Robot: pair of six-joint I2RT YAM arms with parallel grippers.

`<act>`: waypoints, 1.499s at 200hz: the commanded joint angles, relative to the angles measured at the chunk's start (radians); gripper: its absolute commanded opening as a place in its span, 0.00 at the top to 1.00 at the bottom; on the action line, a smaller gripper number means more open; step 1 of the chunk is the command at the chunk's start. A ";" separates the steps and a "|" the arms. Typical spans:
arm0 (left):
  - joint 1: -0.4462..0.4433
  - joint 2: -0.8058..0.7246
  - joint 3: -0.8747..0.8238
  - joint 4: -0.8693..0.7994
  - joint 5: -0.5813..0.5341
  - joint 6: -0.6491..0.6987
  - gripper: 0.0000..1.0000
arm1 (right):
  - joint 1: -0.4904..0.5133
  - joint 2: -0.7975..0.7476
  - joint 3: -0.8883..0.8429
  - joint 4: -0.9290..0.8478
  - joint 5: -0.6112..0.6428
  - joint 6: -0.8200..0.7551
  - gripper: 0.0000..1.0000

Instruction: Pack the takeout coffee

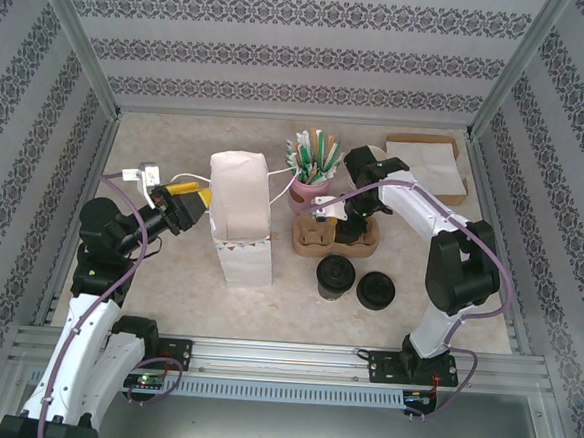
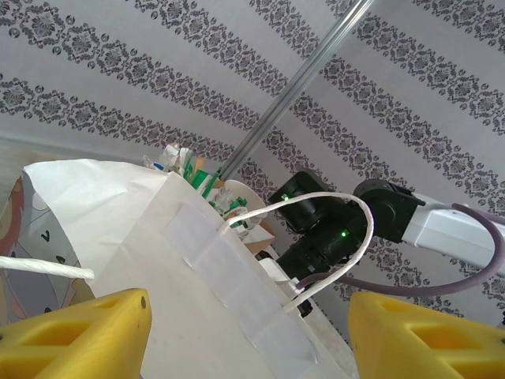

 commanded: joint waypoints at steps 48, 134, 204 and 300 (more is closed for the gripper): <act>0.005 -0.010 0.030 0.017 -0.004 0.028 0.33 | 0.008 0.031 0.022 -0.010 -0.001 0.013 0.55; 0.006 -0.012 0.027 0.027 -0.003 0.019 0.33 | 0.003 0.009 0.022 0.014 0.011 0.014 0.52; 0.004 -0.010 0.026 0.025 -0.002 0.021 0.33 | -0.004 0.026 0.022 0.011 0.011 0.017 0.49; 0.004 -0.009 0.026 0.023 -0.001 0.025 0.33 | -0.009 0.046 0.047 -0.010 0.012 0.019 0.54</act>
